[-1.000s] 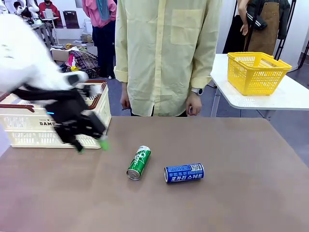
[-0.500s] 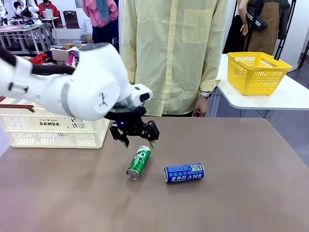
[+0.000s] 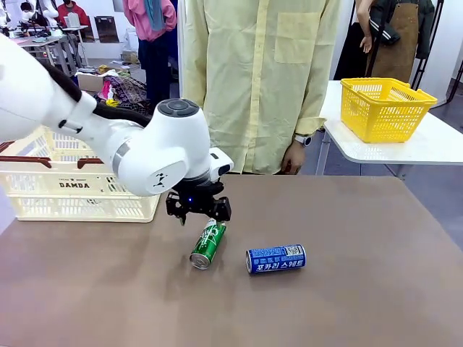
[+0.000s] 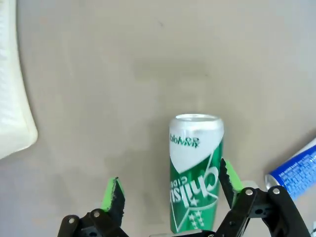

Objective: Place the drinks into the Shopping basket.
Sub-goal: Pick up one drink and place it into the Shopping basket.

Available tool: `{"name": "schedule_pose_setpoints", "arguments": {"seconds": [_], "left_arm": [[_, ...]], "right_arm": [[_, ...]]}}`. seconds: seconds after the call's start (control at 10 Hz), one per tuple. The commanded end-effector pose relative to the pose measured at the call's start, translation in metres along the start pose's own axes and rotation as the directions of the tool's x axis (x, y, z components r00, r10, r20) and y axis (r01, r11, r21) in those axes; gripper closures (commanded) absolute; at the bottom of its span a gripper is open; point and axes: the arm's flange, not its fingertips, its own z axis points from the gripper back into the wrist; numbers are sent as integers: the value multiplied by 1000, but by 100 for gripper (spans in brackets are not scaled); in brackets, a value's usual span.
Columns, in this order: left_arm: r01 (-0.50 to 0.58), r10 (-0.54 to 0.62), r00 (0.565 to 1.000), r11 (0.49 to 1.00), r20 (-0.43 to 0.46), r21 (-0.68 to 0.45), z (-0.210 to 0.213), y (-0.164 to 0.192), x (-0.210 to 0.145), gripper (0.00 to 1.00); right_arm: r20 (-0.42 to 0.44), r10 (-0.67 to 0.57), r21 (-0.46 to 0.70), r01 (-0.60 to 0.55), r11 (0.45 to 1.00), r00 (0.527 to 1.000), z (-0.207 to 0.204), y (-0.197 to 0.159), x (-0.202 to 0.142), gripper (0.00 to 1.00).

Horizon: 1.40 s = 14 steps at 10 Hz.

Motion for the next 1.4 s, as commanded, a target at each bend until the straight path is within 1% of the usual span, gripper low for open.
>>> {"name": "schedule_pose_setpoints", "arguments": {"seconds": [0.0, 0.2, 0.4, 0.9, 1.0, 1.1, 1.2, 1.3], "left_arm": [[49, -50, 997, 999, -64, -15, -15, -13, 13, 0], [66, -70, 987, 997, -144, -32, -32, -14, 20, 0], [84, -85, 982, 996, -169, -13, -42, -16, 23, 0], [114, -113, 971, 993, -211, -9, -46, -19, 24, 0], [109, -109, 966, 994, -233, -13, -45, -20, 25, 0], [128, -123, 969, 992, -213, 9, -43, -20, 24, 46], [125, -120, 978, 992, -172, 14, -39, -19, 22, 100], [119, -117, 981, 993, -155, 7, -35, -17, 20, 100]], "right_arm": [[12, 18, 23, -18, 1000, 1000, -1, 2, 4, 0], [12, 18, 23, -18, 1000, 1000, -1, 2, 4, 0], [12, 18, 23, -18, 1000, 1000, -1, 2, 4, 0], [12, 18, 23, -18, 1000, 1000, -1, 2, 4, 0], [12, 18, 23, -18, 1000, 1000, -1, 2, 4, 0], [12, 18, 23, -18, 1000, 1000, -1, 2, 4, 0], [12, 18, 23, -18, 1000, 1000, -1, 2, 4, 0], [12, 18, 23, -18, 1000, 1000, -1, 2, 4, 0]]}}
